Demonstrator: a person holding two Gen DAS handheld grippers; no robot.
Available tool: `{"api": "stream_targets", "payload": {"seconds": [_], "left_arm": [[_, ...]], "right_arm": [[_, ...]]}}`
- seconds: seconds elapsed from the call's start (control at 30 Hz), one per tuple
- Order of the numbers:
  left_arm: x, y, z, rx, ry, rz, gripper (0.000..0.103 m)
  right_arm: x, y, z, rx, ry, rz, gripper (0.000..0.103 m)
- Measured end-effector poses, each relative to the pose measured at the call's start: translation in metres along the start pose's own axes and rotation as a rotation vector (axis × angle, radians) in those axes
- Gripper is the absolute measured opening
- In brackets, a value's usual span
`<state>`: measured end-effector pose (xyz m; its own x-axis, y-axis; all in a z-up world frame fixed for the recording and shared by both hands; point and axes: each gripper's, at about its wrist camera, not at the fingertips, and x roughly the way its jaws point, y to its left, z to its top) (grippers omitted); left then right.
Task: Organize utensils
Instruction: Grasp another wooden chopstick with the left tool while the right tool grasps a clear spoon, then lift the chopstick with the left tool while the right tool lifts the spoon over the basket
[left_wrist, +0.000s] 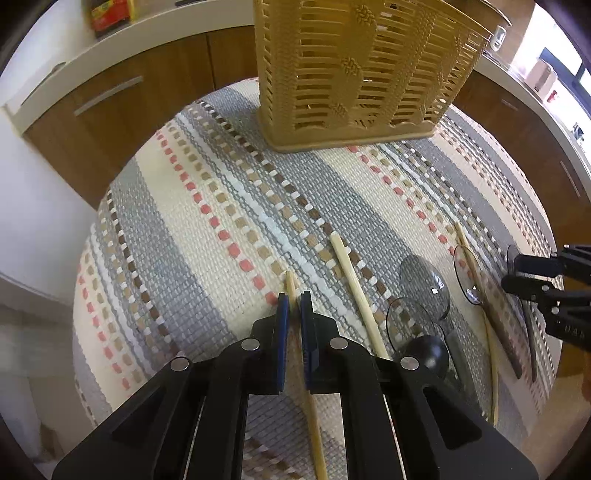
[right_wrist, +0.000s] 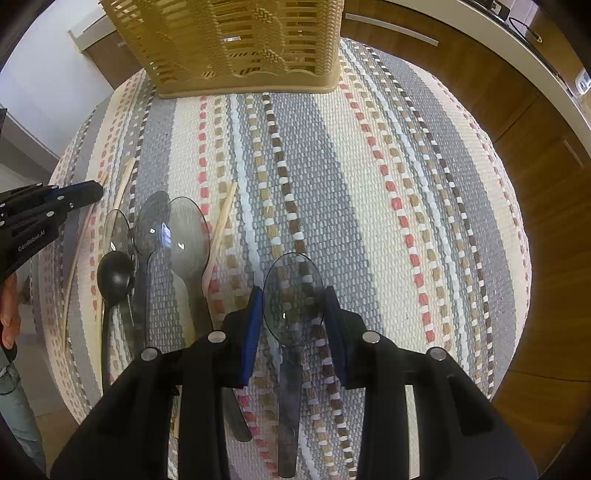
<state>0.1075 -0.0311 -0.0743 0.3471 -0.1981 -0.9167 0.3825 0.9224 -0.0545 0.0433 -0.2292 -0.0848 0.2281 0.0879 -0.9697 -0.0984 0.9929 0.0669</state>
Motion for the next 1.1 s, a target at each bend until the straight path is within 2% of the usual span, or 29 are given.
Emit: {"api": "stream_targets", "payload": {"seconds": [0.23, 0.37, 0.5, 0.7, 0.8, 0.93, 1.1], "left_arm": [[0.003, -0.005, 0.0, 0.041, 0.034, 0.049, 0.007], [0.004, -0.009, 0.001, 0.043, 0.016, 0.057, 0.004], [-0.015, -0.007, -0.007, 0.021, -0.096, 0.003, 0.004], [-0.06, -0.004, -0.016, 0.018, -0.247, -0.015, 0.003], [-0.081, -0.003, -0.019, 0.007, -0.316, -0.031, 0.003], [-0.112, -0.004, -0.024, -0.005, -0.454, -0.084, 0.003], [-0.147, -0.005, -0.023, -0.027, -0.652, -0.148, 0.003]], "right_arm": [[0.0, -0.003, 0.002, -0.007, 0.001, -0.009, 0.03], [-0.001, -0.002, 0.001, -0.01, -0.012, -0.001, 0.03], [-0.02, -0.006, -0.011, -0.014, -0.075, 0.039, 0.03], [-0.05, -0.011, -0.029, -0.011, -0.228, 0.091, 0.03], [-0.064, -0.014, -0.036, -0.012, -0.297, 0.08, 0.03], [-0.092, -0.017, -0.043, -0.018, -0.395, 0.091, 0.03], [-0.124, -0.012, -0.036, -0.025, -0.527, 0.095, 0.03]]}}
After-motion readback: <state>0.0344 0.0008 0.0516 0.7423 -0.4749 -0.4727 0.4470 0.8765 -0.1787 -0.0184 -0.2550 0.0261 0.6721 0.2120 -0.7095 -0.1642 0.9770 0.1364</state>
